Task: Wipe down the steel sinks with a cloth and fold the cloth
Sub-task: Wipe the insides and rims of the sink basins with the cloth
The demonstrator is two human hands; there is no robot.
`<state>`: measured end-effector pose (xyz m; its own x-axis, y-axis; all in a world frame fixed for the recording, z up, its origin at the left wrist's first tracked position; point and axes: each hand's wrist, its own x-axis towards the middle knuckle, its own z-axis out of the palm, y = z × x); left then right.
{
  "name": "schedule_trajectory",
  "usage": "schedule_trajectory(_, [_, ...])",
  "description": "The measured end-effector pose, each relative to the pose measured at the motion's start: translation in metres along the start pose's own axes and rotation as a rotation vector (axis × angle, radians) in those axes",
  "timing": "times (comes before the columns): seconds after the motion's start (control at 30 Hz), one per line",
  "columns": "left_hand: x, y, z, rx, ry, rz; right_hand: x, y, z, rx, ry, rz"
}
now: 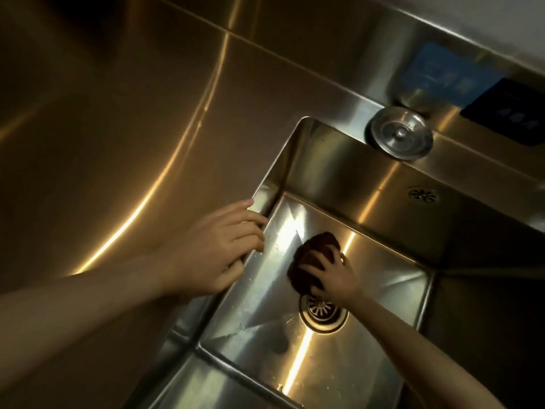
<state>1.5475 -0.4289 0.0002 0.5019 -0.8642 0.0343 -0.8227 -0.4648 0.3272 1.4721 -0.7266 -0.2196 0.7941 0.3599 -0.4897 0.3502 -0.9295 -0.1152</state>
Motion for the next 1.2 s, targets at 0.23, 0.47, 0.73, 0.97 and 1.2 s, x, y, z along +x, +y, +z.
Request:
schedule_trajectory(0.23, [-0.001,0.0,-0.003,0.033,0.015,0.009,0.118,-0.076,-0.057,0.414,0.154,0.454])
schedule_trajectory(0.47, [0.002,0.002,-0.007,0.089,0.017,0.016,0.016,-0.09,0.003,-0.02,-0.03,-0.317])
schedule_trajectory(0.73, [0.0,-0.002,-0.004,0.076,0.015,0.026,0.039,-0.136,-0.02,0.22,0.085,0.224])
schedule_trajectory(0.97, [0.001,0.001,-0.003,0.126,0.049,0.044,-0.05,-0.161,0.03,-0.162,-0.151,-0.484])
schedule_trajectory(1.2, [0.001,0.0,-0.002,0.113,0.054,0.045,-0.063,-0.152,0.039,-0.265,-0.318,-0.556])
